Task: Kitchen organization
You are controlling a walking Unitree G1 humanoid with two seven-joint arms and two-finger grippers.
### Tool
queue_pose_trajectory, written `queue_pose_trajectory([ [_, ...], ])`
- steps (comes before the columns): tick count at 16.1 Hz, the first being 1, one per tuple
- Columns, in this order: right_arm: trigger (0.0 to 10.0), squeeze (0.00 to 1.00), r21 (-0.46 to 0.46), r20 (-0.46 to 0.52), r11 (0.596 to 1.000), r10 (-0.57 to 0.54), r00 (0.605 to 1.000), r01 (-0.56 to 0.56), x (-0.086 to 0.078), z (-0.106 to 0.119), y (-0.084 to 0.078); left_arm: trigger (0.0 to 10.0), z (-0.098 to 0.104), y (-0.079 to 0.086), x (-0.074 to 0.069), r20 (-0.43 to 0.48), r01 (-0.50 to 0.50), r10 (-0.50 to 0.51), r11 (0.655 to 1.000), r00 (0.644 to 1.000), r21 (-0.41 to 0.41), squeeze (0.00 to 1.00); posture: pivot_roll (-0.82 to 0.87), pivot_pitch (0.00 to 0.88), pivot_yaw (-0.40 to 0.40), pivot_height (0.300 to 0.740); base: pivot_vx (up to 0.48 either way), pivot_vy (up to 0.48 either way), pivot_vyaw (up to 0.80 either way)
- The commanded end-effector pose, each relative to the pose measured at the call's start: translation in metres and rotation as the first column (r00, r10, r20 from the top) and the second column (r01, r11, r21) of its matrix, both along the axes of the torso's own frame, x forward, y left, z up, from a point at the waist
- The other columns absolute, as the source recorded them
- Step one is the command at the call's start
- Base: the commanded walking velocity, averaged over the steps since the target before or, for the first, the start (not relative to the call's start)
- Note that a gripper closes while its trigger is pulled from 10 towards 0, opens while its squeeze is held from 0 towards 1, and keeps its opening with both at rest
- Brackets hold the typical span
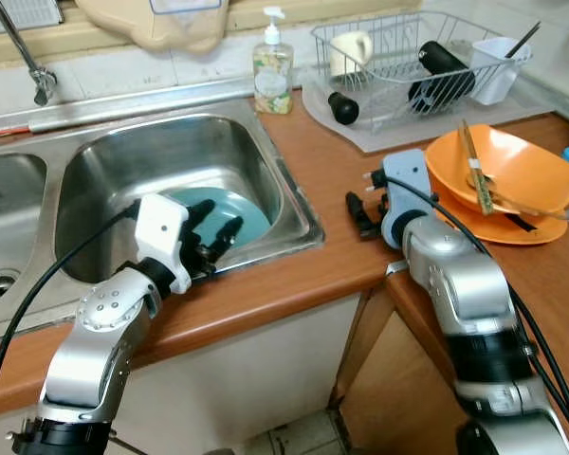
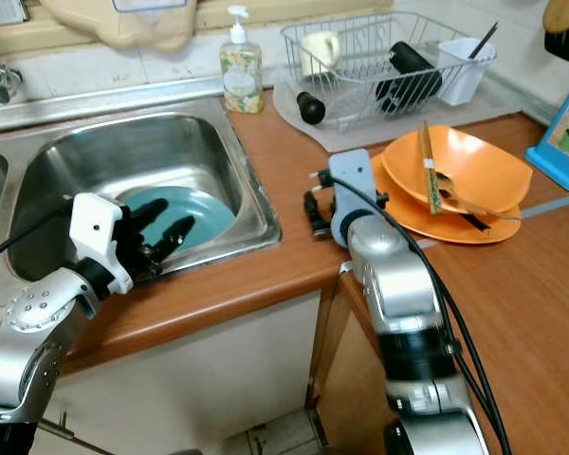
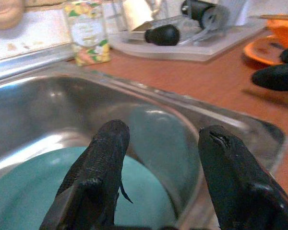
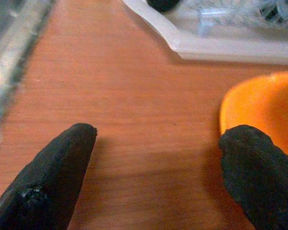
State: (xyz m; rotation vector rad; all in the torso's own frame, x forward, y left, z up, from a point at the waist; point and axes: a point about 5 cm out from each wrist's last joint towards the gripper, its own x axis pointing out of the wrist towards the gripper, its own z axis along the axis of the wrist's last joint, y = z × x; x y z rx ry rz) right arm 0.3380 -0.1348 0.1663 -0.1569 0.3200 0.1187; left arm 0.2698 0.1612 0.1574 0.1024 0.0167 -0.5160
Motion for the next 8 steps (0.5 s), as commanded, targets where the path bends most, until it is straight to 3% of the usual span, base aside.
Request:
queue_pose_trajectory([
  [1,10.0,0.12,0.012,-0.010,1.000,-0.027,1.000,0.027,0.005,0.002,-0.003,10.0,0.005,-0.002,-0.001,0.011,0.022,-0.023,1.000,1.000,0.009,0.00,-0.02,0.000,0.059,0.740,0.000,0.000,0.00],
  [2,10.0,0.00,0.027,-0.007,0.999,-0.040,0.999,0.040,0.010,0.003,-0.004,10.0,0.006,-0.004,-0.001,0.013,0.032,-0.032,0.999,0.999,0.008,0.00,-0.02,0.000,0.059,0.740,0.000,0.000,0.00],
  [5,10.0,0.00,0.051,-0.045,0.996,-0.072,0.996,0.074,0.021,0.000,-0.006,10.0,0.005,-0.011,-0.005,-0.005,0.103,-0.102,0.994,0.995,0.022,0.00,-0.02,0.000,0.059,0.740,0.000,0.000,0.00],
  [8,10.0,0.00,0.080,-0.103,0.992,-0.087,0.991,0.095,0.022,-0.007,-0.008,10.0,0.004,-0.010,-0.006,-0.011,0.108,-0.108,0.994,0.994,0.031,0.00,-0.02,0.000,0.061,0.740,0.000,0.000,0.00],
])
